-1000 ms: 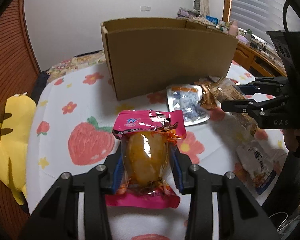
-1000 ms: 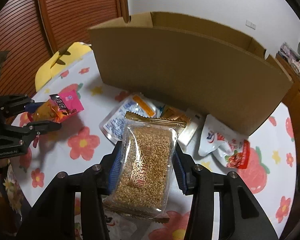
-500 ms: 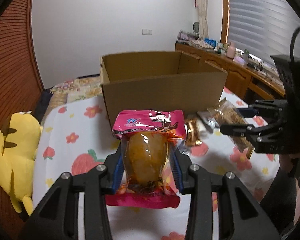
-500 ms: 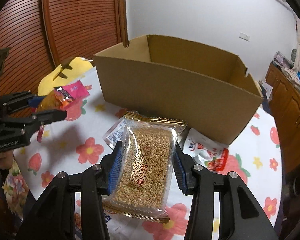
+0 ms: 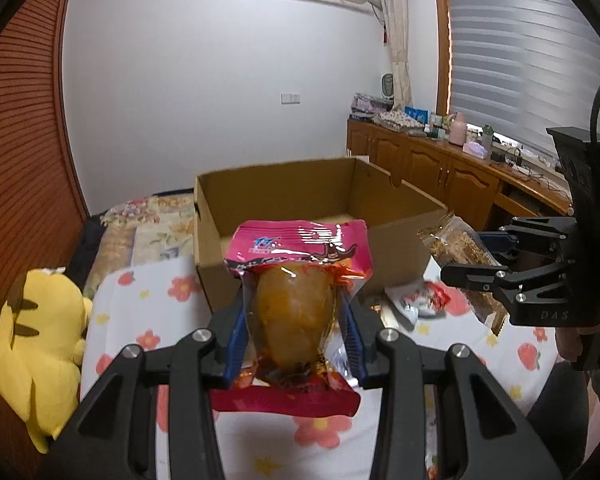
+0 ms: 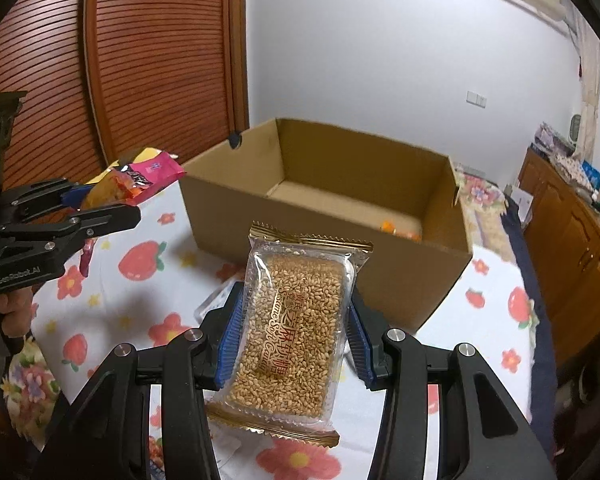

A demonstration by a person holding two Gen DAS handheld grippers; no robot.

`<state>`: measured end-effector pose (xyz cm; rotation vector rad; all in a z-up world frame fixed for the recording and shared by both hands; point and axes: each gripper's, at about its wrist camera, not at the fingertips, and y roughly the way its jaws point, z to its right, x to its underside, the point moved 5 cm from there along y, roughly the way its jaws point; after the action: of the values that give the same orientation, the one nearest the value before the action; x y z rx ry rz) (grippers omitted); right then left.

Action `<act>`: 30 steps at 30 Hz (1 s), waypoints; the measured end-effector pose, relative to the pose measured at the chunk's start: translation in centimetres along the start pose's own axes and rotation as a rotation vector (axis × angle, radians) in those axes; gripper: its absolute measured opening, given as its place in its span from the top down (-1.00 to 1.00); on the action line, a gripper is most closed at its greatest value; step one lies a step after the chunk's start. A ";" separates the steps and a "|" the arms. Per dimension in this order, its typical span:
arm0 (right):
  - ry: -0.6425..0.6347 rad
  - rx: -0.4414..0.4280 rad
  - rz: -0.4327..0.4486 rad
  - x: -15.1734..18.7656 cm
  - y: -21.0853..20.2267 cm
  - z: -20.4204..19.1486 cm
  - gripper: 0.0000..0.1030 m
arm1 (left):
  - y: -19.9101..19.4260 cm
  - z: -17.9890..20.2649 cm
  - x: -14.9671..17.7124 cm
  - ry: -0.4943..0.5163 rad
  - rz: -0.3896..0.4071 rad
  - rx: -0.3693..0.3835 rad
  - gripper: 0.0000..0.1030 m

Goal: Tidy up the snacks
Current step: 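Carry both held snacks up over the box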

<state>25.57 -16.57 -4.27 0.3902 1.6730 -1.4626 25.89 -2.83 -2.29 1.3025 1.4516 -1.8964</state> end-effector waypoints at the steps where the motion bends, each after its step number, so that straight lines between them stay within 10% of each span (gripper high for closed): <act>1: -0.004 0.002 0.007 -0.5 0.0 0.2 0.09 | 0.3 0.0 -0.6 -0.002 0.008 -0.002 0.24; 30: 0.001 0.023 0.147 -9.7 6.0 6.2 0.09 | 11.2 -3.3 -9.4 -0.046 0.058 -0.052 0.24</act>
<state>37.86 -17.82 -0.53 0.5156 1.5942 -1.3742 40.37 -5.91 -0.06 1.2556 1.4149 -1.8278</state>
